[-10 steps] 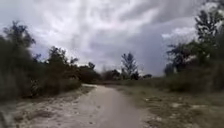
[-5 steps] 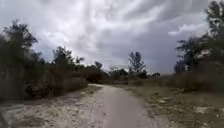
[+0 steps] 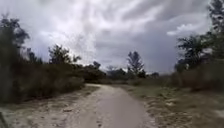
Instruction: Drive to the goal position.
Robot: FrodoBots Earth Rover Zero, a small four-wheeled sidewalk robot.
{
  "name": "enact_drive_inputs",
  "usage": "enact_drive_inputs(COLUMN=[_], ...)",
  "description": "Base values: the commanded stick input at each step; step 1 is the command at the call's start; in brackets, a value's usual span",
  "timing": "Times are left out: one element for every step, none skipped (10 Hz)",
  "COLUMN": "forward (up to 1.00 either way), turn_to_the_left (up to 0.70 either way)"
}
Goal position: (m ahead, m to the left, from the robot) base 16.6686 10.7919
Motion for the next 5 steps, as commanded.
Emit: enact_drive_inputs(forward=[0.85, 0.85, 0.85, 0.85, 0.85], turn_to_the_left=[0.00, 0.00, 0.00, 0.00, 0.00])
